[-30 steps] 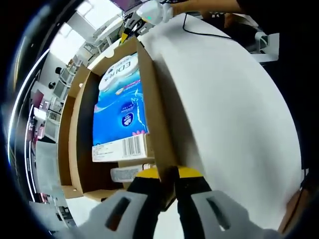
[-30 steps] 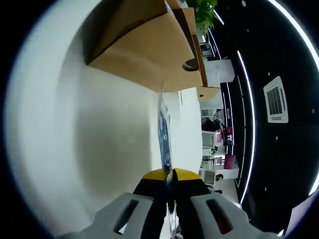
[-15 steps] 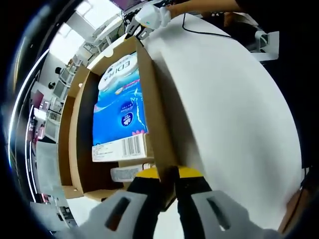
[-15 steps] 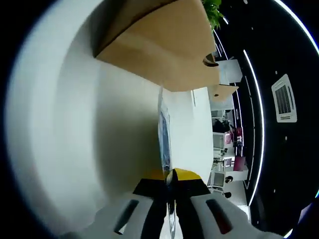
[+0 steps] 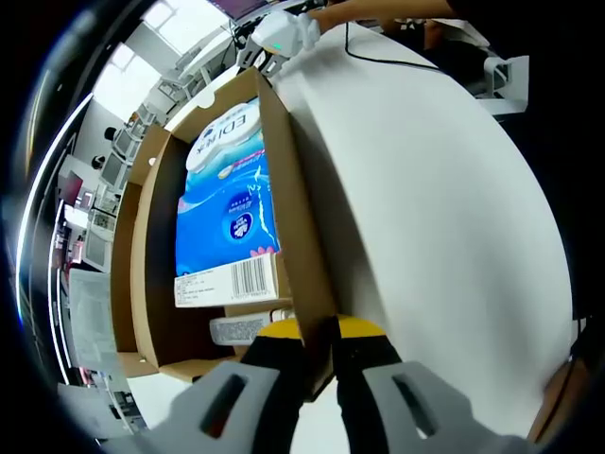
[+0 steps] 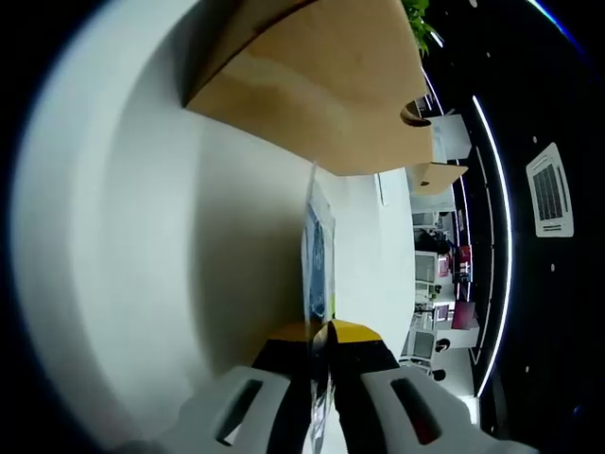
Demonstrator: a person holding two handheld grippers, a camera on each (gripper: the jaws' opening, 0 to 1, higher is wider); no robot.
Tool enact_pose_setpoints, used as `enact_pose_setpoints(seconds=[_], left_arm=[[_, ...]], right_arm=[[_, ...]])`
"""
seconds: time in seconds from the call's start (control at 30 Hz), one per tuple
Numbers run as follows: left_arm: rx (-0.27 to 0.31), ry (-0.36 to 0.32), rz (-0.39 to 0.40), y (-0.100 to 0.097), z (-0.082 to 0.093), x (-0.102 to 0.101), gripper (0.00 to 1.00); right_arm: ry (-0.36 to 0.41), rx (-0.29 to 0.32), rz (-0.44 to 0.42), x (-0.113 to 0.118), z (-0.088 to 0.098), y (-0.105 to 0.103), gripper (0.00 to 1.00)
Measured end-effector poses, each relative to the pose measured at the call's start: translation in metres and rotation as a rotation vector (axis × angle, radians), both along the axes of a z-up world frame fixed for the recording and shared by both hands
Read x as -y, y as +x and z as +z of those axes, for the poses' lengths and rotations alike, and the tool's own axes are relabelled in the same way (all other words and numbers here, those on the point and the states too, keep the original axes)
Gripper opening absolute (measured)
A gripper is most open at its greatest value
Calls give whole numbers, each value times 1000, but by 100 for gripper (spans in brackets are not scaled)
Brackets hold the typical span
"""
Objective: Operate the shoe box by opening the lid, removing the specified soft item, and placing it in the target area until the item is outside and the box remains undamaged.
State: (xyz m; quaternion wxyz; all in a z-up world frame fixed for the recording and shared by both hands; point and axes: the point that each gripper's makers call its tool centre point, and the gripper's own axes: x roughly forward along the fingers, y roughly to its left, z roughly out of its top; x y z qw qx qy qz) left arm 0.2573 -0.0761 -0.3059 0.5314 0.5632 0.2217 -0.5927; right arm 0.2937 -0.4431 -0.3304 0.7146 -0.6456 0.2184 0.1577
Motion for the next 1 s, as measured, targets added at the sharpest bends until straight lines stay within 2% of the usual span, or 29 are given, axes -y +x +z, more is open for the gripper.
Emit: enact_pose_setpoints(seconds=[0.3, 0.63, 1.0], left_arm=[[5, 3, 2, 1, 0, 0, 10], [11, 10, 3, 1, 0, 0, 10], [17, 16, 4, 0, 0, 0, 10]], right_arm=[[1, -20, -4, -6, 1, -6, 3], [10, -54, -18, 0, -3, -11, 7], [20, -86, -17, -6, -1, -25, 10]])
